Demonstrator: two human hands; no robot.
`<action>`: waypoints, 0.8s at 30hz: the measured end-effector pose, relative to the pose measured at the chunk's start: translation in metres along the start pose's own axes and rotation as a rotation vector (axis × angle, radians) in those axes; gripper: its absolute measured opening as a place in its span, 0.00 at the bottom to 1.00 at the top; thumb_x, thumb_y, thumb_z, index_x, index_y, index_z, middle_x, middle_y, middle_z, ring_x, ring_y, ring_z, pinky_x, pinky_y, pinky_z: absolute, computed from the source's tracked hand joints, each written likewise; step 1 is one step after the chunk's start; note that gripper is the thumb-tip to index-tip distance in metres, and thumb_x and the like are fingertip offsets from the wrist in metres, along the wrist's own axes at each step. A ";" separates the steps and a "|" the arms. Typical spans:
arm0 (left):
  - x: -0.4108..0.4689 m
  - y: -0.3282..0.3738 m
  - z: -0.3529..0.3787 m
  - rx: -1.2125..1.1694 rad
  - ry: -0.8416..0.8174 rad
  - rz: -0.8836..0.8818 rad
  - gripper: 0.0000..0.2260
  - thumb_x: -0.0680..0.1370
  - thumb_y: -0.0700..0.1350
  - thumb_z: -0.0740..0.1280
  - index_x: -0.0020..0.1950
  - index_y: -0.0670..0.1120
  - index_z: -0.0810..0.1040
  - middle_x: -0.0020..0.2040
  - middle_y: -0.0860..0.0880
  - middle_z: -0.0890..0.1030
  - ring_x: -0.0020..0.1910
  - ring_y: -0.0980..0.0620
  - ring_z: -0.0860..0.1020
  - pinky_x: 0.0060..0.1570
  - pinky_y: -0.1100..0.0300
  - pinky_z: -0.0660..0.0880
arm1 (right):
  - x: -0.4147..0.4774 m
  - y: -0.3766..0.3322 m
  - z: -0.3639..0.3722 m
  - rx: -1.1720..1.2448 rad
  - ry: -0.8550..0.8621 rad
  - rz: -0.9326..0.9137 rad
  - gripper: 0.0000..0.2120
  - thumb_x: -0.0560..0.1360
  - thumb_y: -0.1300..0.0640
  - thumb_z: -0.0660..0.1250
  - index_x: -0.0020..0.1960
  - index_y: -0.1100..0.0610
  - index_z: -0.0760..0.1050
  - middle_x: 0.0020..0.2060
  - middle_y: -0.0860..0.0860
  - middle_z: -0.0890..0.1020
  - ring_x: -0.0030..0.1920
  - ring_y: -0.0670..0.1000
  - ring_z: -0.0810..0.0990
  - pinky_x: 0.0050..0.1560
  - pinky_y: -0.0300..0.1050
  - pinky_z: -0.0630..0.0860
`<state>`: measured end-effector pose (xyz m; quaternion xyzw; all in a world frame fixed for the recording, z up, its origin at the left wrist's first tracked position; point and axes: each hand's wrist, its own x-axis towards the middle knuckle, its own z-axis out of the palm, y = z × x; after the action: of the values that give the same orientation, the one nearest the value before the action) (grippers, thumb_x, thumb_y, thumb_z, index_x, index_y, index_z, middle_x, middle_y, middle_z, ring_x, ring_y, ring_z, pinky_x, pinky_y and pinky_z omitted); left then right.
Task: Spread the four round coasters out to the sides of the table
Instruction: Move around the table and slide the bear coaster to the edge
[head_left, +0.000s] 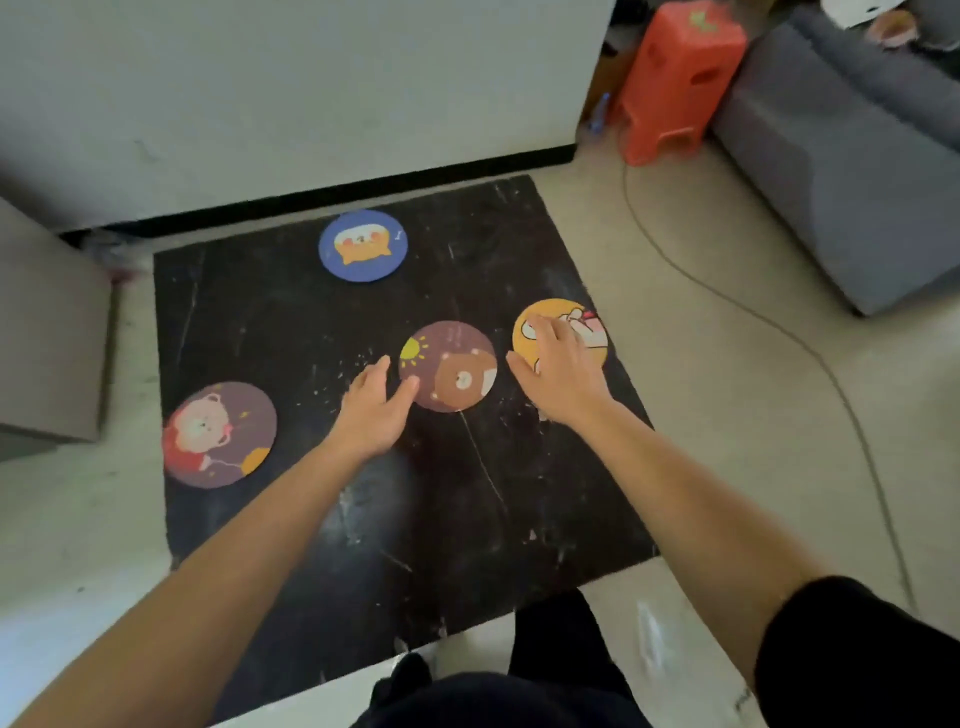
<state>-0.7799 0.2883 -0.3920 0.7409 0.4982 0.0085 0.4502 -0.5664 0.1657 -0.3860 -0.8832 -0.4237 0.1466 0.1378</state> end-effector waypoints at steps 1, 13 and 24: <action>0.010 -0.001 0.008 -0.128 0.036 -0.101 0.29 0.80 0.54 0.60 0.77 0.43 0.58 0.77 0.44 0.61 0.76 0.47 0.58 0.74 0.50 0.54 | 0.022 0.001 0.010 0.025 -0.085 -0.041 0.31 0.79 0.39 0.59 0.76 0.52 0.59 0.73 0.56 0.67 0.71 0.61 0.68 0.62 0.60 0.72; 0.071 0.005 0.101 -1.187 0.364 -0.812 0.12 0.79 0.45 0.63 0.60 0.42 0.75 0.57 0.44 0.76 0.57 0.48 0.76 0.52 0.46 0.75 | 0.143 0.001 0.108 -0.002 -0.437 -0.286 0.30 0.79 0.51 0.62 0.77 0.57 0.58 0.72 0.58 0.67 0.69 0.61 0.67 0.62 0.53 0.72; 0.024 0.004 0.098 -1.165 0.365 -0.761 0.04 0.75 0.37 0.66 0.46 0.45 0.78 0.39 0.48 0.79 0.39 0.54 0.75 0.40 0.59 0.72 | 0.085 0.010 0.081 0.195 -0.463 -0.205 0.14 0.82 0.52 0.59 0.65 0.54 0.74 0.57 0.55 0.80 0.57 0.56 0.78 0.48 0.44 0.68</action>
<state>-0.7198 0.2417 -0.4579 0.1422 0.7039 0.2389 0.6537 -0.5389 0.2363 -0.4766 -0.7612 -0.5151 0.3699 0.1357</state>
